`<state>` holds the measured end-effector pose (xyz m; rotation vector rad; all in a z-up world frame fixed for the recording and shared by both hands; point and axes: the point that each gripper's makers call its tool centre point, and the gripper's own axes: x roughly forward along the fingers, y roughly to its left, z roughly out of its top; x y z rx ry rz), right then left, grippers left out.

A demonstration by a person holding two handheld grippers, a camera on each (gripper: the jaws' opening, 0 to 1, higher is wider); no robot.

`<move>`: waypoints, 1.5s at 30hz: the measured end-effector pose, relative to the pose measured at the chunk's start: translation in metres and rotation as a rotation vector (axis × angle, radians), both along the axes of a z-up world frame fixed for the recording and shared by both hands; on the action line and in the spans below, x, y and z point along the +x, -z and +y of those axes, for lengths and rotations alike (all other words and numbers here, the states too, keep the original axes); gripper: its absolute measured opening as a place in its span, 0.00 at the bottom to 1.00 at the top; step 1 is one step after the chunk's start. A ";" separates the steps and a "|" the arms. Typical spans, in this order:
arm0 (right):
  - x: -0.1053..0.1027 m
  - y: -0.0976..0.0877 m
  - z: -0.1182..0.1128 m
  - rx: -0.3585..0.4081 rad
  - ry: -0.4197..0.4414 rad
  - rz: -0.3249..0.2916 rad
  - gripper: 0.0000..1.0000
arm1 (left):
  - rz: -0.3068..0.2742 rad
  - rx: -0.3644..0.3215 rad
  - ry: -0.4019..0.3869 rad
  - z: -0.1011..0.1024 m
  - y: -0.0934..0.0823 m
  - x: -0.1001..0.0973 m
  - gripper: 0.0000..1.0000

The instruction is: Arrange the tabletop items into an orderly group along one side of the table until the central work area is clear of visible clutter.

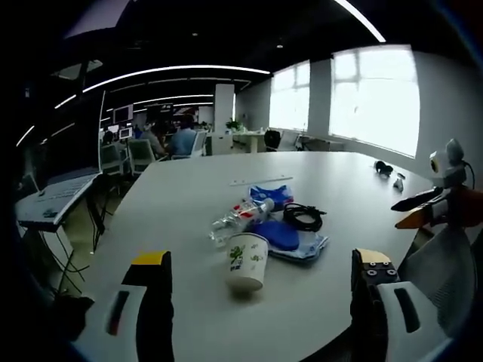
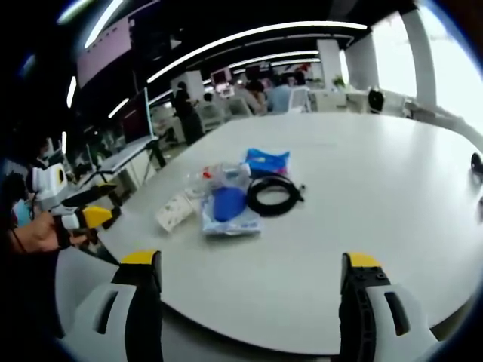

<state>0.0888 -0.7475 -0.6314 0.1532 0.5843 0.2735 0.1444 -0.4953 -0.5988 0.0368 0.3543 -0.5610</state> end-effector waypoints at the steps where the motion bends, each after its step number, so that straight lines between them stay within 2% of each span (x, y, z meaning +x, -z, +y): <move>1: 0.000 0.000 0.000 -0.004 0.001 -0.001 0.97 | 0.001 0.001 0.000 0.000 0.000 0.000 1.00; 3: -0.002 0.004 -0.001 -0.024 -0.004 0.019 0.96 | -0.001 0.002 0.001 0.000 0.000 0.000 1.00; 15: 0.002 0.001 -0.001 0.000 0.008 0.004 0.97 | 0.025 -0.019 -0.007 -0.001 0.004 0.004 1.00; 19: 0.002 0.006 0.000 -0.012 -0.001 0.023 0.97 | 0.035 -0.033 -0.009 -0.002 0.008 0.007 1.00; 22: 0.003 0.006 0.000 -0.005 0.000 0.026 0.97 | 0.032 -0.015 -0.001 -0.004 0.013 0.009 1.00; 31: 0.014 0.015 0.001 0.013 0.006 0.054 0.99 | 0.061 -0.030 0.004 -0.005 0.021 0.016 1.00; 37: 0.020 0.025 0.002 0.015 0.005 0.078 0.99 | 0.076 -0.030 -0.002 -0.001 0.025 0.025 1.00; 45: 0.033 0.029 0.011 0.005 -0.017 0.085 0.98 | 0.062 -0.035 0.003 -0.002 0.023 0.047 1.00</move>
